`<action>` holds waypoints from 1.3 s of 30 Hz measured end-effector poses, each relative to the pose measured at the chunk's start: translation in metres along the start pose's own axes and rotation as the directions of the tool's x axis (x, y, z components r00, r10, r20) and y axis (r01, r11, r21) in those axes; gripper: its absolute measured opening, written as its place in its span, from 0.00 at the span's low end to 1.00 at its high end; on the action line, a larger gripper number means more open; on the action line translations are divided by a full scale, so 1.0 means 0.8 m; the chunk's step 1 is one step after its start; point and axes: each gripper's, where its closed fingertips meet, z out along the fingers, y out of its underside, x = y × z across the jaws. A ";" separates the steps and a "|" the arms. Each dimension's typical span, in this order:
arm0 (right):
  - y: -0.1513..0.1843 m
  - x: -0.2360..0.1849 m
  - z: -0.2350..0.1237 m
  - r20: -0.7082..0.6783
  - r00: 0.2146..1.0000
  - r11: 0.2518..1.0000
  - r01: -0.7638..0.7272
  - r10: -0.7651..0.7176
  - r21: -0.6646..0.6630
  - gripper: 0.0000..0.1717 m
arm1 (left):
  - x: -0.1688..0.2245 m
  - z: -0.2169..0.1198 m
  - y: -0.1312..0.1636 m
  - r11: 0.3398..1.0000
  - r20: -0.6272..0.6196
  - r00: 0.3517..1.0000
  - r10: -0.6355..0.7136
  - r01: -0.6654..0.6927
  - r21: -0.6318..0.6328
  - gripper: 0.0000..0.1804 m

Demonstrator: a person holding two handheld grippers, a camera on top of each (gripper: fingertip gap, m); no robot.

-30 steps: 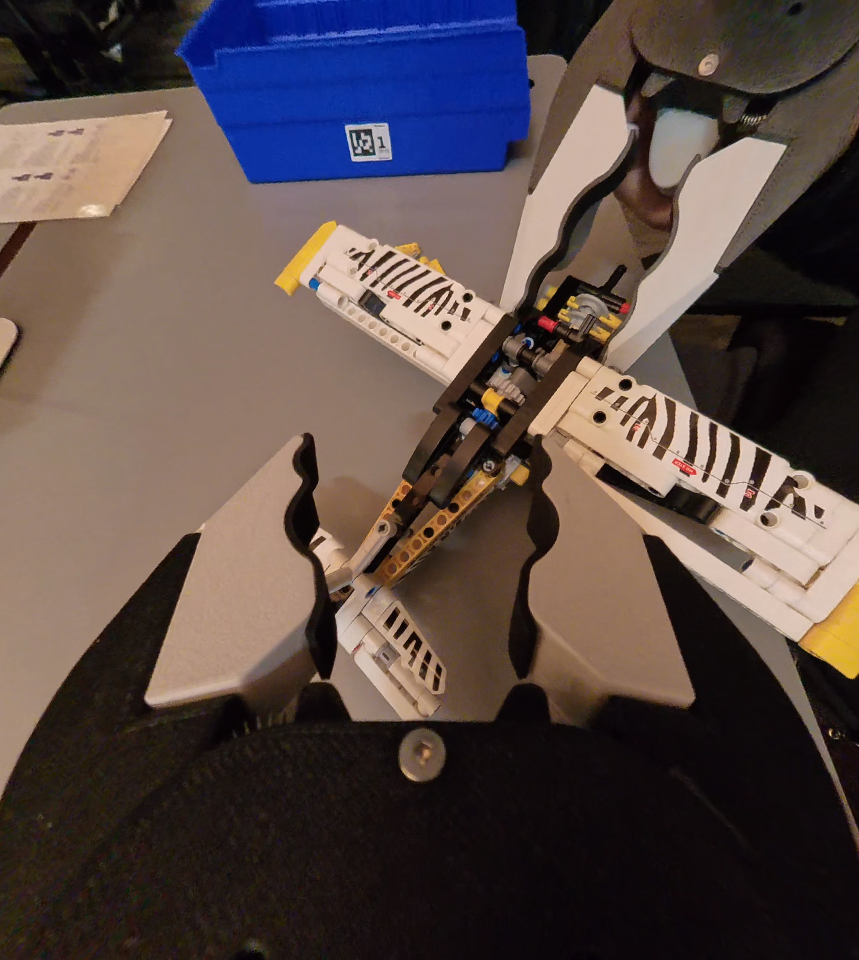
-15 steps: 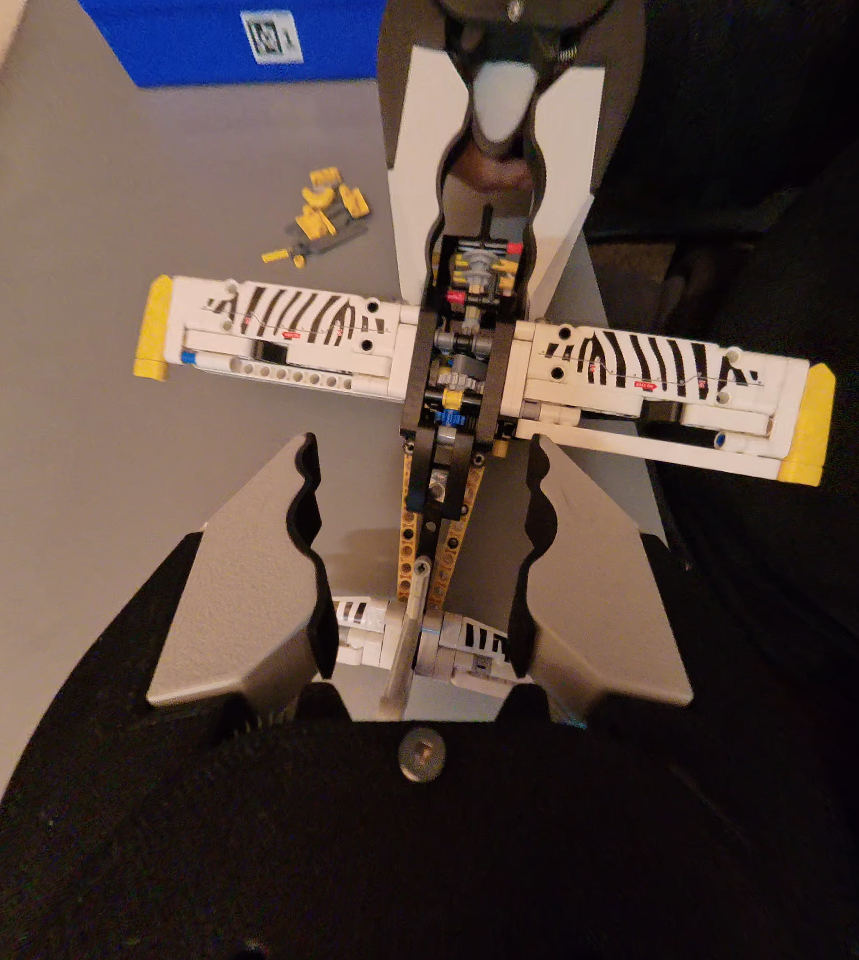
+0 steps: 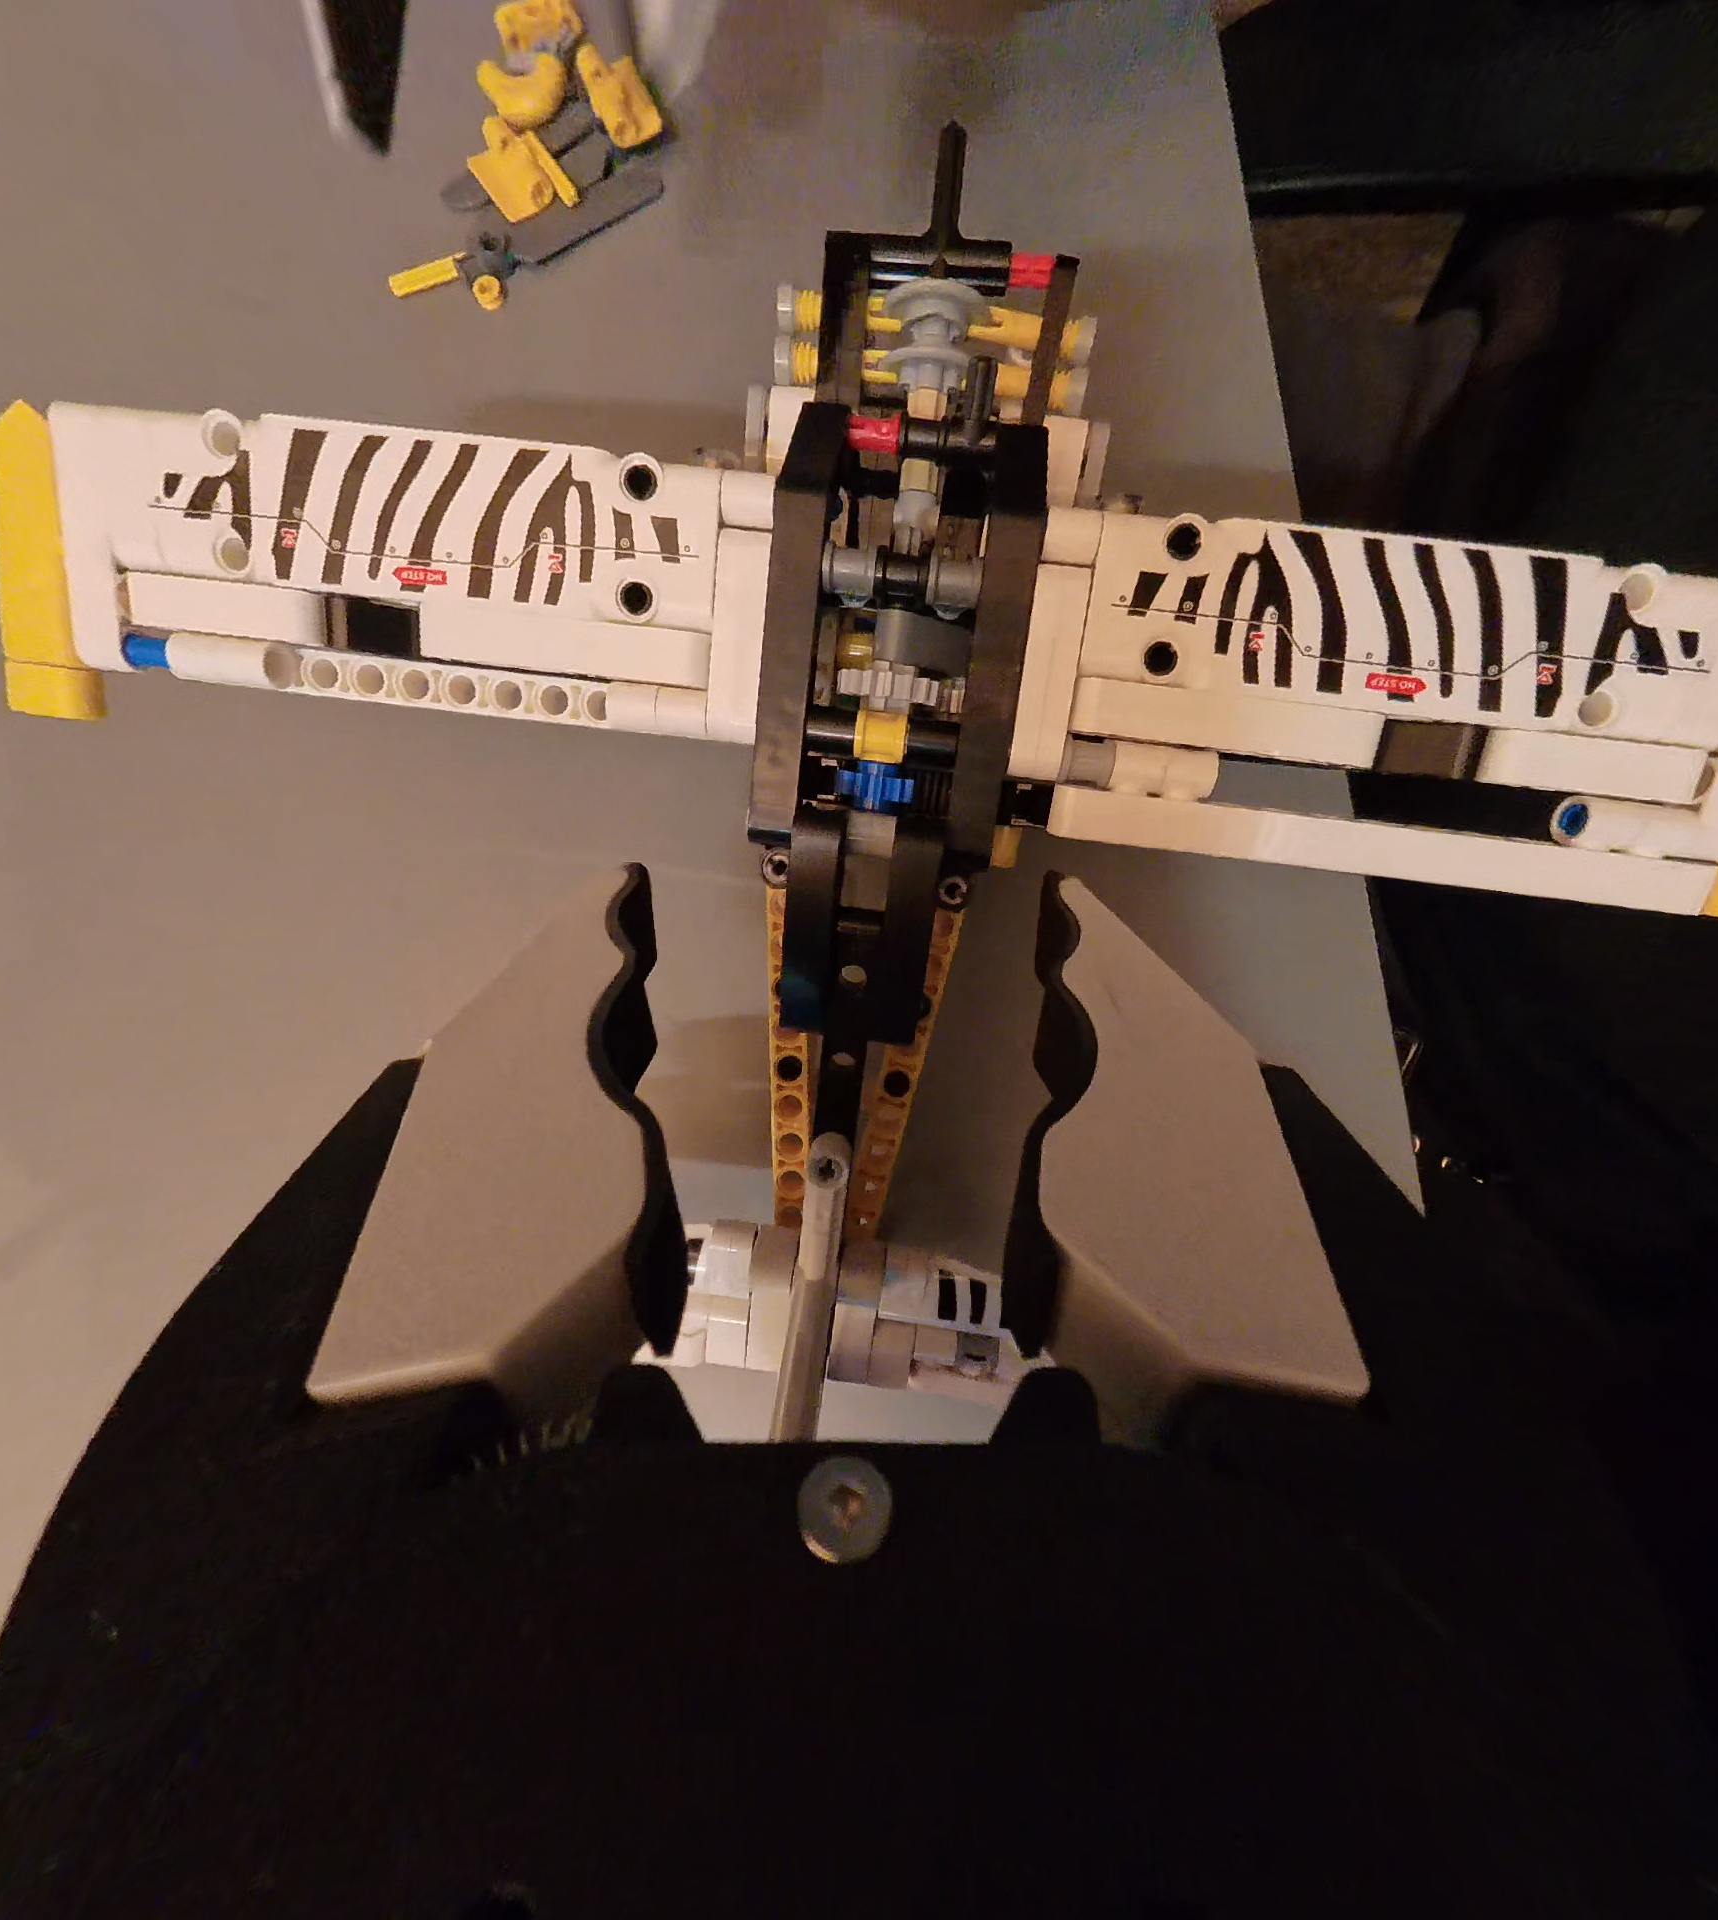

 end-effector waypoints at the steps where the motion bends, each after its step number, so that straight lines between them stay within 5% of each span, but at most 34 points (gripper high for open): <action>1: 0.006 0.010 0.006 -0.015 0.998 0.997 -0.066 0.065 -0.031 0.31 | 0.001 0.001 0.000 1.000 -0.004 1.000 -0.001 0.001 -0.007 0.38; 8: 0.005 0.011 0.050 0.149 0.880 0.892 -0.439 0.452 -0.109 0.41 | 0.008 0.009 -0.003 0.998 -0.007 0.999 0.032 -0.033 -0.051 0.30; 12: 0.016 0.001 0.070 0.167 0.856 0.866 -0.452 0.489 -0.214 0.39 | 0.008 0.014 -0.001 0.996 -0.001 0.999 0.036 -0.036 -0.080 0.29; 16: 0.022 -0.009 0.082 0.206 0.821 0.836 -0.471 0.532 -0.281 0.17 | 0.008 0.016 -0.002 0.994 0.013 0.999 0.044 -0.042 -0.100 0.29; 29: 0.010 0.003 0.081 0.228 0.838 0.866 -0.455 0.495 -0.208 0.09 | 0.013 0.021 -0.007 0.994 -0.003 1.000 -0.028 0.027 -0.110 0.26; 39: 0.005 0.007 0.084 0.295 0.774 0.829 -0.525 0.560 -0.195 0.08 | 0.010 0.021 -0.005 0.992 0.016 1.000 -0.025 0.027 -0.123 0.23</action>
